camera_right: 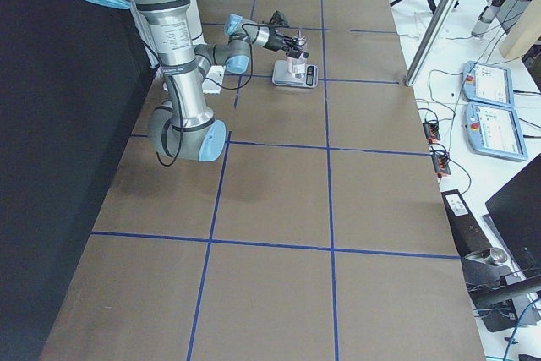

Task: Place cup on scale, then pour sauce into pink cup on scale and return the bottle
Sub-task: 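Tilt the bottle upright and carry it back with the right gripper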

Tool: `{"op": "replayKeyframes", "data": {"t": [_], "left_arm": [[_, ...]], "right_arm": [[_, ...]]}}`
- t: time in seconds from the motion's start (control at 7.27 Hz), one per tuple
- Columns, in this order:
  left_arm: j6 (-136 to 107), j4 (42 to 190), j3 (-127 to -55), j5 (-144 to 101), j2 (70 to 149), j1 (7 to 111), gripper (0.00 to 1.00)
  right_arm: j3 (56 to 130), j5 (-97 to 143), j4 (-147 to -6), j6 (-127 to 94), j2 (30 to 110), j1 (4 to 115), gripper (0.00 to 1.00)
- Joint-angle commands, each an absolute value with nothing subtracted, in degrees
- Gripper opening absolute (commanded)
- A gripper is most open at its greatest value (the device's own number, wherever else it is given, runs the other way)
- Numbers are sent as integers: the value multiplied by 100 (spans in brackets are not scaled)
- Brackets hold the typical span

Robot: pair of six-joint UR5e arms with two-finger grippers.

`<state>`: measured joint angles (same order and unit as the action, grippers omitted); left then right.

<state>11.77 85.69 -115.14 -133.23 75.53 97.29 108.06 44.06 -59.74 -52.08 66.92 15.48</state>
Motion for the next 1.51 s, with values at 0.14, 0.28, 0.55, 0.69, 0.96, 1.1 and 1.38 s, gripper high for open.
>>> {"op": "replayKeyframes", "data": {"t": [0.14, 0.28, 0.55, 0.69, 0.96, 1.1, 1.38], "left_arm": [[1186, 8569, -11505, -13324, 7550, 9729, 100], [1187, 8569, -11496, -13324, 7550, 9729, 100], [1187, 8569, -11487, -13324, 7550, 9729, 100], [1187, 8569, -11487, -13324, 7550, 9721, 100], [1187, 8569, -11487, -13324, 7550, 9712, 100], [1187, 8569, -11479, -13324, 7550, 9703, 100], [1187, 8569, -11470, -13324, 7550, 9694, 100]], "right_arm": [[11151, 4790, -5968, -6533, 7905, 1775, 0], [11310, 4790, -5950, -6939, 8310, 1775, 0], [11452, 4799, -5941, -6943, 8831, 1775, 0], [11452, 4790, -5854, -7004, 8981, 1775, 0], [11330, 4790, -4742, -7005, 9595, 1767, 0], [11268, 4755, -4729, -7014, 9598, 1767, 0], [11172, 4746, -4720, -7014, 9537, 1749, 0]]}}
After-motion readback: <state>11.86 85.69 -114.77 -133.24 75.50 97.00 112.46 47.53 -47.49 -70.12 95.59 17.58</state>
